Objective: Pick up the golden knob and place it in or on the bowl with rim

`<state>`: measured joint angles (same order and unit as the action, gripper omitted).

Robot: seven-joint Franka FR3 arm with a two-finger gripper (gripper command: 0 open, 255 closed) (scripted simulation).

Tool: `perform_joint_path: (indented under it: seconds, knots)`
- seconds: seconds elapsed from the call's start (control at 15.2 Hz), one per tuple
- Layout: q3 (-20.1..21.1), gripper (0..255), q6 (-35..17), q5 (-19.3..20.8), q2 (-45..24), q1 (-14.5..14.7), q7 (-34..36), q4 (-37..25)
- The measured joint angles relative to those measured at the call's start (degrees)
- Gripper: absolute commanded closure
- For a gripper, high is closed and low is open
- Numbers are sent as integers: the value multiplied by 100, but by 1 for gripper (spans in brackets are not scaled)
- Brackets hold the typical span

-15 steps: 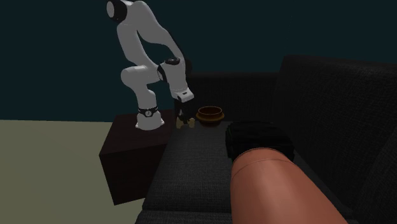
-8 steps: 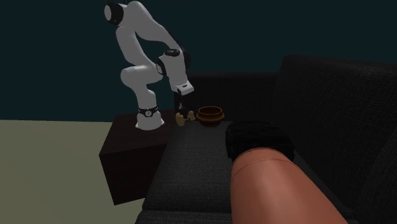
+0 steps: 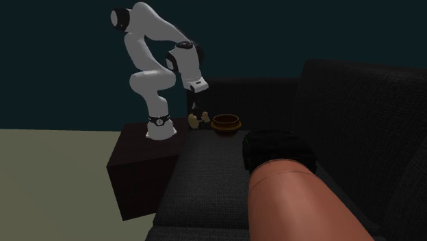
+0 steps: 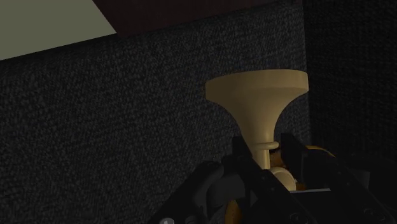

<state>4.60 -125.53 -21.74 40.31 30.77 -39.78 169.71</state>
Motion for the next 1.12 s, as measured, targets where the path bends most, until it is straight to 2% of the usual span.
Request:
perform_joint_path:
  seconds: [0.99, 1.12]
  knots:
    - [-84, 255, 1531, 330, 779, -145, 393, -788]
    - [-23, 255, 1558, 285, 739, -100, 472, -874]
